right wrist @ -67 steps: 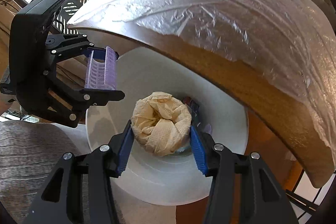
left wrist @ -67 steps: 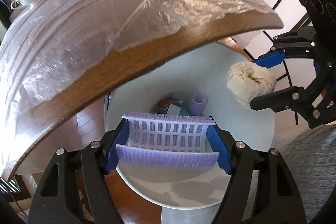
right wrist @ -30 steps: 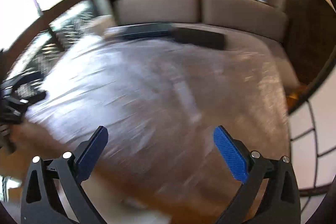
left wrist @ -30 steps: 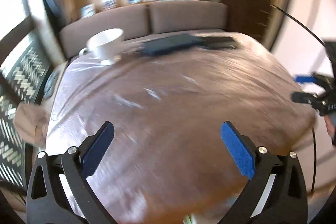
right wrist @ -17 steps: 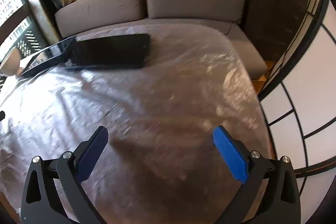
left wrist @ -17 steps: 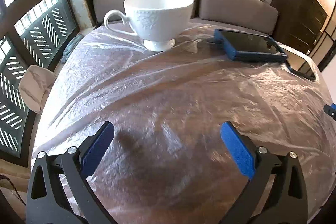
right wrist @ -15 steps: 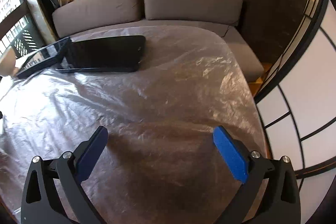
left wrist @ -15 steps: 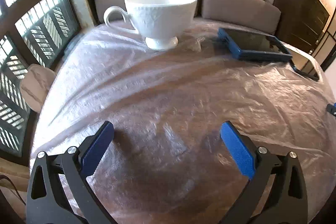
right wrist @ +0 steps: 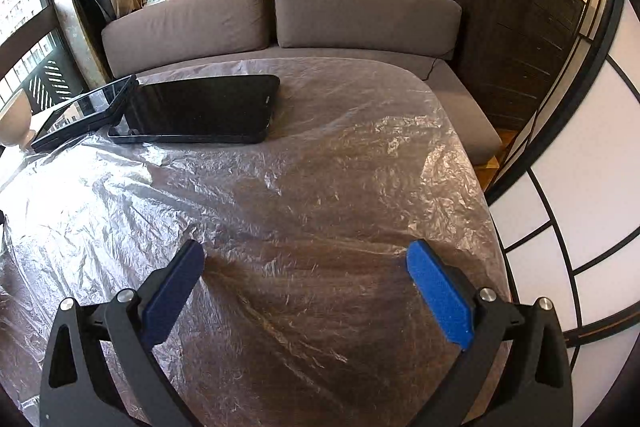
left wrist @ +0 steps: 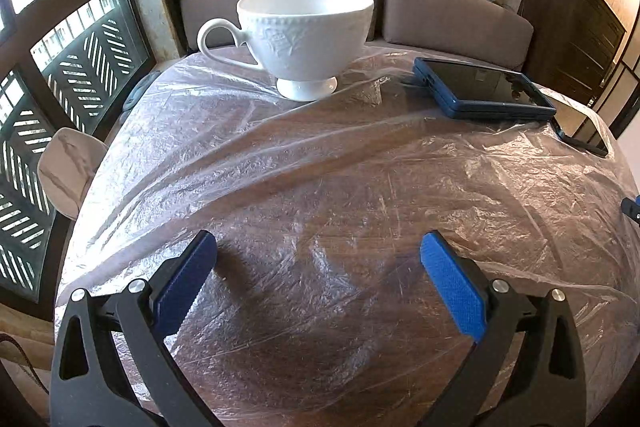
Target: Collect trash
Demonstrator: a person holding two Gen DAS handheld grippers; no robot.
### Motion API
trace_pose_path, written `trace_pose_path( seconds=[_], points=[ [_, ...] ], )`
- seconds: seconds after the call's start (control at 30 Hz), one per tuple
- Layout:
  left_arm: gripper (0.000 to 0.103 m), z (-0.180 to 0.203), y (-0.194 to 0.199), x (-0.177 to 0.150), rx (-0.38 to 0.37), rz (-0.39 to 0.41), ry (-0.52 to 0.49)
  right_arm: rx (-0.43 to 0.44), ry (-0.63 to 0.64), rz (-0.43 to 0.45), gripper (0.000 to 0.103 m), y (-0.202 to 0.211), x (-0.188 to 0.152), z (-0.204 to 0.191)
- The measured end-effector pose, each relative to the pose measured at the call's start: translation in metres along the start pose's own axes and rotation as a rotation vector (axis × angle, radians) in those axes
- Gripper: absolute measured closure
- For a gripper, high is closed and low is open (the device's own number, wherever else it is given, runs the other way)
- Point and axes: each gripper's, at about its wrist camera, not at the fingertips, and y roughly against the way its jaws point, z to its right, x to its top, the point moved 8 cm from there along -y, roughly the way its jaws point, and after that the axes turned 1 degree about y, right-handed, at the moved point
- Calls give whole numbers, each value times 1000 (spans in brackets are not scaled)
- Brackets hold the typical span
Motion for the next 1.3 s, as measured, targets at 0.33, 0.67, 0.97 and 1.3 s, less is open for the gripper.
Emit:
trace_pose_path(
  seconds=[0.33,0.67,0.97,1.3],
  points=[
    [1,0,0,0,0,0,0,0,0,0,4,0,0,0],
    [1,0,-1,0,0,0,0,0,0,0,4,3,1,0],
    [1,-1,-1,0,-1,0,0,0,0,0,4,2,1,0],
    [1,-1,-1,0,0,0,1,0,0,0,4,3,1,0]
  ],
)
